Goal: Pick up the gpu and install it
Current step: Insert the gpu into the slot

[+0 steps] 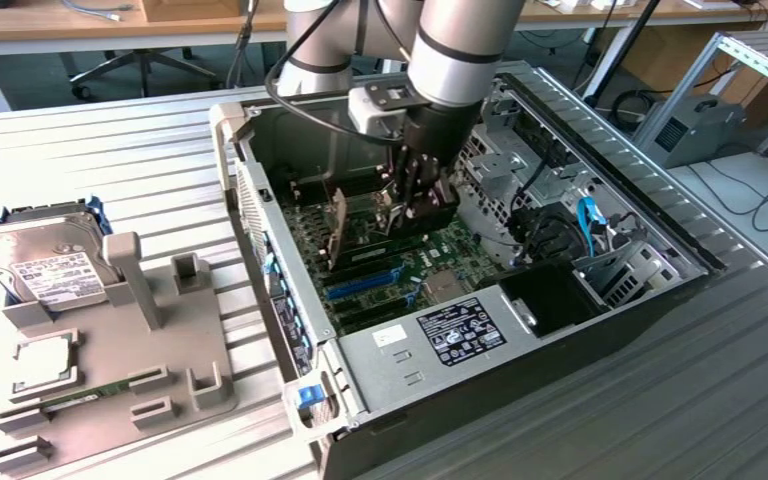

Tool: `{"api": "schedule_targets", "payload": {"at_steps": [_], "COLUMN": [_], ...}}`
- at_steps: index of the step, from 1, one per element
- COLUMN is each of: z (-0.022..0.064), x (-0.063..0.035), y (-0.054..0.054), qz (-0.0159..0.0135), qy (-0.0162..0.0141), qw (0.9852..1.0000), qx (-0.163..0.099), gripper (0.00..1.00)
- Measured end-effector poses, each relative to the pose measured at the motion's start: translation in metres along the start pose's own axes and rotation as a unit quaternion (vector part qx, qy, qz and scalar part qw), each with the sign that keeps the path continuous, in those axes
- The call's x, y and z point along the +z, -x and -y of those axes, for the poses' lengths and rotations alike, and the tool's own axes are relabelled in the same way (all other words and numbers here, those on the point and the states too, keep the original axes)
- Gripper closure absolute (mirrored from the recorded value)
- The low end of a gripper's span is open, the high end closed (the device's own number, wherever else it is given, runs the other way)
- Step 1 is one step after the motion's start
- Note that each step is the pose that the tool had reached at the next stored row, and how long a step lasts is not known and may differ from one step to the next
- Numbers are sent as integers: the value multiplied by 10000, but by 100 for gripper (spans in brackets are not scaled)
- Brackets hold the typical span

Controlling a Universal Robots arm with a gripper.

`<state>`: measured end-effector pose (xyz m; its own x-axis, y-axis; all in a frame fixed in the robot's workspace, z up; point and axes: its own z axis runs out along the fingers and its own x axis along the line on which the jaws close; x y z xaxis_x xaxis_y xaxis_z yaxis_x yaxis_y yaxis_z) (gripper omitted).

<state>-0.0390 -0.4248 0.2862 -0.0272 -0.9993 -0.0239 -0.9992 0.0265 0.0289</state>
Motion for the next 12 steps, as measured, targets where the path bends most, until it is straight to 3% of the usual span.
{"api": "schedule_targets", "payload": {"at_steps": [12], "z": [2], "x": [38], "y": [-23], "qz": [1], "qy": [0], "qw": [10000], "qx": [0], "gripper": [74]}}
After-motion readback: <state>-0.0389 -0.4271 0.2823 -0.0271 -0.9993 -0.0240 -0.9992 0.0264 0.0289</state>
